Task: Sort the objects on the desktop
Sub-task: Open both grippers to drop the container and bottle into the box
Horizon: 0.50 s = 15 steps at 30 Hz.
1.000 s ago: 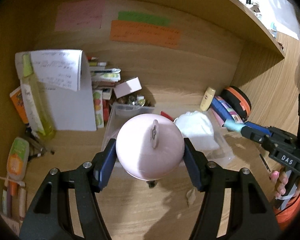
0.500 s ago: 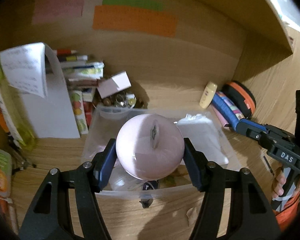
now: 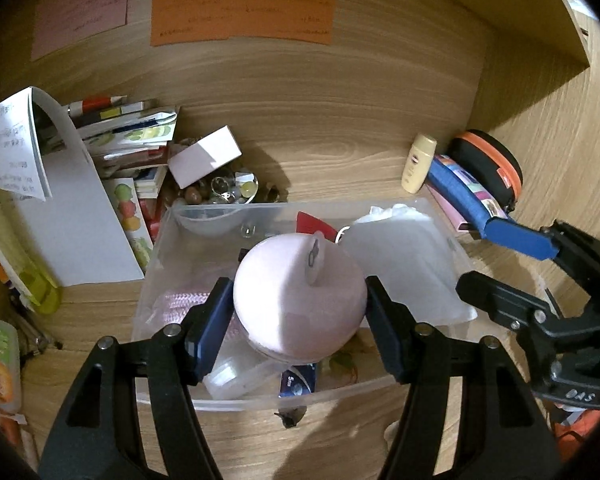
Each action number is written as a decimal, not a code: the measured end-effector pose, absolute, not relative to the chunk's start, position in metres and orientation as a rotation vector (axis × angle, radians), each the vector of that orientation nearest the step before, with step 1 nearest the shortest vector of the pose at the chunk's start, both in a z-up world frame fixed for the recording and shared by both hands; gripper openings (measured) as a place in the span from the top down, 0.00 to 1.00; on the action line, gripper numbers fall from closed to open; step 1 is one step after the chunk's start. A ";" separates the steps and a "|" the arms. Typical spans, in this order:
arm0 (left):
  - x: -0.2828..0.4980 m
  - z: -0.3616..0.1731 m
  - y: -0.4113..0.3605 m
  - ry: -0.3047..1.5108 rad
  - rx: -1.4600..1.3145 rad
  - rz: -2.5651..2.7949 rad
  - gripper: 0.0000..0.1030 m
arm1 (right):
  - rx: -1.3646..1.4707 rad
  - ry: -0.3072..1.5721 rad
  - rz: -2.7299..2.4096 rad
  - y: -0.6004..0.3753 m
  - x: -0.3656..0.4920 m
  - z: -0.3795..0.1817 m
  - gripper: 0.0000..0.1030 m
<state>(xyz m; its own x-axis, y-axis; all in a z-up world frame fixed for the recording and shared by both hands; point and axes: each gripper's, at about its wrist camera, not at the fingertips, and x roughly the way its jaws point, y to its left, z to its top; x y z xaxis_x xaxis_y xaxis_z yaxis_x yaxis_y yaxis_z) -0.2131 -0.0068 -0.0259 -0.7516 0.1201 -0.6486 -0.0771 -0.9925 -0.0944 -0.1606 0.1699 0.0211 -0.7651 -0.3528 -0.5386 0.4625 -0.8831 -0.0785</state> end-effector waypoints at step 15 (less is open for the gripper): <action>-0.169 0.008 -0.021 -0.056 -0.918 2.955 0.04 | 0.707 0.340 -2.645 0.169 -0.122 0.032 0.17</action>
